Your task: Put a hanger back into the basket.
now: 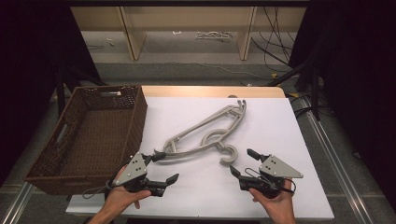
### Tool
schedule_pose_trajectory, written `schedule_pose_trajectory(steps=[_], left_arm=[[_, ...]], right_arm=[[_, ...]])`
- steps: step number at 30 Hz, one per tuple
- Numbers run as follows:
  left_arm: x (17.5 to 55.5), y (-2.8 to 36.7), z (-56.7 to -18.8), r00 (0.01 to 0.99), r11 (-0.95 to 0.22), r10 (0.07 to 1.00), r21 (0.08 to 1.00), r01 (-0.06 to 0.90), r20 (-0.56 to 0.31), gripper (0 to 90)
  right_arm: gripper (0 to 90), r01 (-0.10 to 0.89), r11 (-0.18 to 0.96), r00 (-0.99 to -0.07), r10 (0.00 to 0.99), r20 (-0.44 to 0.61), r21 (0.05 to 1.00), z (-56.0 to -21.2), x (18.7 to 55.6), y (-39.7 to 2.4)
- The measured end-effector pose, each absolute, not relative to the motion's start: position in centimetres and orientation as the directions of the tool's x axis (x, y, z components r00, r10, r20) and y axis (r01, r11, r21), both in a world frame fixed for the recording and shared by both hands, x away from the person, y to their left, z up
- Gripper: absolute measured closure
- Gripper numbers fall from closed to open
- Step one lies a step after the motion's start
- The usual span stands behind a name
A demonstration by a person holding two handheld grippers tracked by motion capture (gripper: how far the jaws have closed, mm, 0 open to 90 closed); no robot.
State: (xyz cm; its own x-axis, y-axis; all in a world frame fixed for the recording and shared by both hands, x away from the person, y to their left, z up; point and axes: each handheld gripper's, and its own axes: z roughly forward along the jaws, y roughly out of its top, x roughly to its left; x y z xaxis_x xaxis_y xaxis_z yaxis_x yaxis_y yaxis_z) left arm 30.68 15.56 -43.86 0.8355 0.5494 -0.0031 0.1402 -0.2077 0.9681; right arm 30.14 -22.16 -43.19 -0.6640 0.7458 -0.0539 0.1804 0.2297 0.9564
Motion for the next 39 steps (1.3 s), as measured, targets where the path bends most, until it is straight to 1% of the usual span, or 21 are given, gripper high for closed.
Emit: schedule_pose_trajectory(steps=[1,5,8,11,16,17,18,20,22,26,27,28,29,30,31,32,34,35,36,38,39], left_arm=[[31.0,15.3,-43.8,0.831,-0.236,0.557,0.961,0.141,0.015,17.4],[32.1,14.7,-43.9,0.821,-0.296,0.569,0.94,0.169,0.032,18.5],[32.6,14.3,-44.0,0.821,-0.309,0.57,0.934,0.181,0.03,19.6],[33.6,13.2,-44.0,0.821,-0.353,0.57,0.913,0.206,0.035,20.2],[34.9,11.8,-43.8,0.822,-0.401,0.567,0.888,0.226,0.047,22.3],[35.5,10.9,-43.8,0.82,-0.433,0.569,0.867,0.246,0.052,22.7],[35.9,10.5,-43.8,0.824,-0.452,0.563,0.856,0.252,0.055,23.9],[36.3,9.9,-43.9,0.827,-0.477,0.559,0.84,0.258,0.064,25.7],[37.4,8.6,-44.1,0.837,-0.555,0.54,0.786,0.272,0.092,28.0],[38.1,7.3,-44.3,0.84,-0.608,0.528,0.745,0.274,0.122,33.2],[38.8,6.6,-44.4,0.843,-0.642,0.519,0.716,0.275,0.14,33.7],[39.2,6.1,-44.5,0.844,-0.637,0.523,0.712,0.293,0.12,35.2],[39.5,5.9,-44.5,0.844,-0.64,0.523,0.708,0.298,0.118,37.5],[39.5,5.9,-44.5,0.844,-0.64,0.523,0.708,0.298,0.118,37.5],[40.3,5.5,-44.6,0.84,-0.645,0.532,0.695,0.318,0.109,38.4],[40.6,5.3,-44.7,0.84,-0.645,0.533,0.691,0.326,0.101,41.4],[40.9,5.2,-44.7,0.842,-0.65,0.532,0.683,0.335,0.093,42.5],[41.3,5.0,-44.7,0.839,-0.656,0.537,0.672,0.345,0.092,42.5],[41.7,4.8,-44.8,0.838,-0.662,0.539,0.657,0.36,0.084,45.0],[42.0,4.6,-45.0,0.837,-0.662,0.542,0.651,0.371,0.074,45.2],[42.4,4.4,-45.2,0.837,-0.666,0.544,0.639,0.386,0.061,48.6]], right_arm=[[20.6,0.185,0.229,-0.663,0.747,-0.051,0.955,-43.2,30.1,-22.2],[20.6,0.192,0.218,-0.652,0.757,-0.041,0.957,-43.2,30.1,-22.2],[20.6,0.193,0.219,-0.652,0.757,-0.041,0.956,-43.2,30.2,-22.3],[20.8,0.176,0.221,-0.659,0.75,-0.052,0.959,-43.3,30.4,-22.3],[20.8,0.183,0.228,-0.655,0.754,-0.054,0.956,-43.2,30.3,-22.4],[20.8,0.206,0.225,-0.655,0.755,-0.036,0.952,-43.2,30.2,-22.3],[20.8,0.18,0.227,-0.654,0.754,-0.055,0.957,-43.3,30.4,-22.4],[20.8,0.186,0.229,-0.658,0.751,-0.052,0.955,-43.2,30.4,-22.4],[20.8,0.191,0.227,-0.659,0.751,-0.047,0.955,-43.3,30.4,-22.4],[20.8,0.189,0.232,-0.654,0.754,-0.053,0.954,-43.2,30.4,-22.6],[20.8,0.191,0.23,-0.655,0.754,-0.05,0.954,-43.2,30.4,-22.6],[20.8,0.202,0.226,-0.653,0.756,-0.041,0.953,-43.2,30.3,-22.6],[20.8,0.215,0.231,-0.652,0.757,-0.036,0.949,-43.1,30.2,-22.6],[20.8,0.215,0.231,-0.652,0.757,-0.036,0.949,-43.1,30.2,-22.6],[20.8,0.193,0.239,-0.65,0.757,-0.059,0.952,-43.1,30.3,-22.7],[20.8,0.206,0.236,-0.653,0.756,-0.046,0.95,-43.1,30.3,-22.7],[20.8,0.211,0.235,-0.653,0.757,-0.042,0.949,-43.1,30.3,-22.7],[20.8,0.178,0.216,-0.654,0.755,-0.049,0.96,-43.3,30.5,-22.6],[20.8,0.204,0.221,-0.652,0.758,-0.036,0.954,-43.2,30.3,-22.6],[20.8,0.203,0.22,-0.65,0.759,-0.037,0.954,-43.2,30.4,-22.6],[20.8,0.185,0.223,-0.648,0.76,-0.052,0.957,-43.2,30.5,-22.7]])
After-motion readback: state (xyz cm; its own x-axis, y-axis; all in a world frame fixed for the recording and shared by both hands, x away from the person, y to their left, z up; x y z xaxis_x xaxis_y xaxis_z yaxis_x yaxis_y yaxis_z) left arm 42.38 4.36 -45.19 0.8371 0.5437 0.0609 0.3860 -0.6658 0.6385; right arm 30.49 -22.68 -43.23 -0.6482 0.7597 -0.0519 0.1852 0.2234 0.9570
